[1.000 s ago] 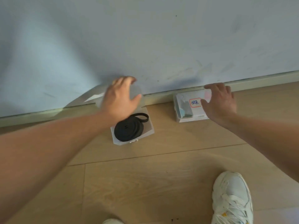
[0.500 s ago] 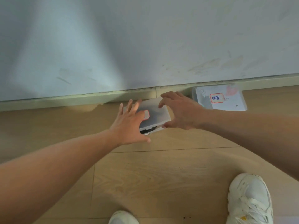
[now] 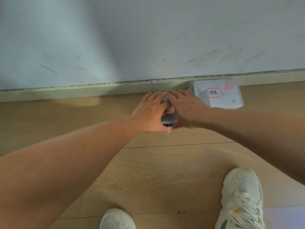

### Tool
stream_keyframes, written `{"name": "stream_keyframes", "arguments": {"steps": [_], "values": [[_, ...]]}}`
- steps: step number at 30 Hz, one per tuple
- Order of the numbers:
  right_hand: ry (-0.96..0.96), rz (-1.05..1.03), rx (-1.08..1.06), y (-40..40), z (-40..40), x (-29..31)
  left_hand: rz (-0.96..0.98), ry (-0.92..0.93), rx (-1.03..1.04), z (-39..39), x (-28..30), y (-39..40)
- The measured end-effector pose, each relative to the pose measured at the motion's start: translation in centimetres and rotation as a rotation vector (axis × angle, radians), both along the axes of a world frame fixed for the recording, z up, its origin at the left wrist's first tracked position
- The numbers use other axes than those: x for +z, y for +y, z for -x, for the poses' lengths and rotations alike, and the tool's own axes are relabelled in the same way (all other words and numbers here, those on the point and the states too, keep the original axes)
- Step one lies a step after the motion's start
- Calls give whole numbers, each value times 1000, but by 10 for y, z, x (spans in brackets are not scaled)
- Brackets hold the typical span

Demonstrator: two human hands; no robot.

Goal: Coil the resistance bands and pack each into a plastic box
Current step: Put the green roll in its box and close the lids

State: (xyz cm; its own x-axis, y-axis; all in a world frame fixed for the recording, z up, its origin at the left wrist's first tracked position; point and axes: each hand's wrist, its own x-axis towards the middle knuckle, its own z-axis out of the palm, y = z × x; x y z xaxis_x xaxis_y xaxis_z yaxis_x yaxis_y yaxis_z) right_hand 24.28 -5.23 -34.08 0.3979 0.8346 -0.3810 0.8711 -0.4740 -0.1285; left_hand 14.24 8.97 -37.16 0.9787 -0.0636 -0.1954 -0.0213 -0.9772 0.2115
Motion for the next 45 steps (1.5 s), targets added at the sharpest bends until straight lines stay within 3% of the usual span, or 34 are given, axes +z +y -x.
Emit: {"name": "stream_keyframes", "arguments": {"steps": [2, 12, 24, 45], "values": [[-6, -8, 12, 1, -4, 2, -33, 55, -7, -4, 2, 4], [12, 27, 33, 5, -10, 9, 69, -22, 77, -2, 8, 0], [-128, 53, 74, -3, 4, -10, 98, -55, 94, 0, 0, -1], [-446, 27, 284, -17, 33, -28, -101, -65, -55, 12, -15, 1]]}}
